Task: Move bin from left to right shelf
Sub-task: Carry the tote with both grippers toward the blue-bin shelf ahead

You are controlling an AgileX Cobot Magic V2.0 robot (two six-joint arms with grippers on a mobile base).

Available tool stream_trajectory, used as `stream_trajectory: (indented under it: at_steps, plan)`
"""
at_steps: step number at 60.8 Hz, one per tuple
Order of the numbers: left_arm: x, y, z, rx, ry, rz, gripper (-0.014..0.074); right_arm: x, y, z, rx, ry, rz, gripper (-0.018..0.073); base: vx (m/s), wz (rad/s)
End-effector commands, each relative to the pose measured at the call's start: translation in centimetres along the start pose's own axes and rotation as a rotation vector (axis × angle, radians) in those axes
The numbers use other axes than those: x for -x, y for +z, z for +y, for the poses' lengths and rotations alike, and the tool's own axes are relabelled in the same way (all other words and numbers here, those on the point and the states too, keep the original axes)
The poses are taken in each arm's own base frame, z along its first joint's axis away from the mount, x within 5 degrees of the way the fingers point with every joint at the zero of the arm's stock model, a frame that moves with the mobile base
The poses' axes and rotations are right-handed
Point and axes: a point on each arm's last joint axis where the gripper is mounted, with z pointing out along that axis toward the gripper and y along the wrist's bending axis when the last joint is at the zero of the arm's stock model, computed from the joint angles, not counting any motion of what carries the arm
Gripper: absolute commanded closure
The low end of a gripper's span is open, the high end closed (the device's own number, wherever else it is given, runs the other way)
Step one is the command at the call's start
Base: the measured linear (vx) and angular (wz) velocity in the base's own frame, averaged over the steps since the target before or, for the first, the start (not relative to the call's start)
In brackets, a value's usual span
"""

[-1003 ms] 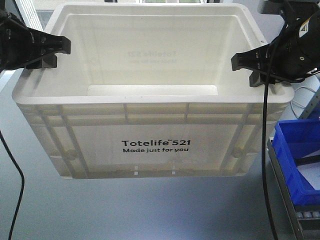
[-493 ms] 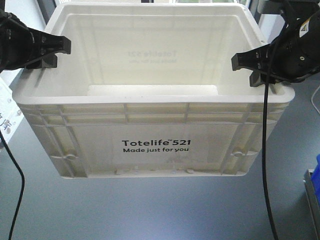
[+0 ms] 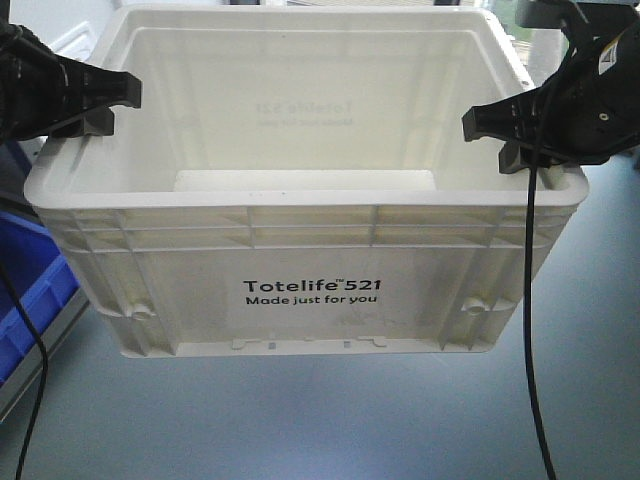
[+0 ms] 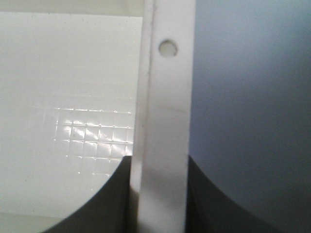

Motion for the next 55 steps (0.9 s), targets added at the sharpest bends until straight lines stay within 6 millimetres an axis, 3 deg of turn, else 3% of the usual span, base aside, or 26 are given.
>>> stream_trajectory:
  at_steps: [1, 55]
  plan:
    - [1.56, -2.71, -0.05, -0.009, 0.059, -0.185, 0.0604, 1.19, -2.78, -0.26, 0.005, -0.026, -0.183, 0.0536, 0.16, 0.61]
    - [1.56, -2.71, -0.05, -0.009, 0.059, -0.185, 0.0604, 1.19, -2.78, -0.26, 0.005, -0.026, -0.183, 0.0536, 0.15, 0.57]
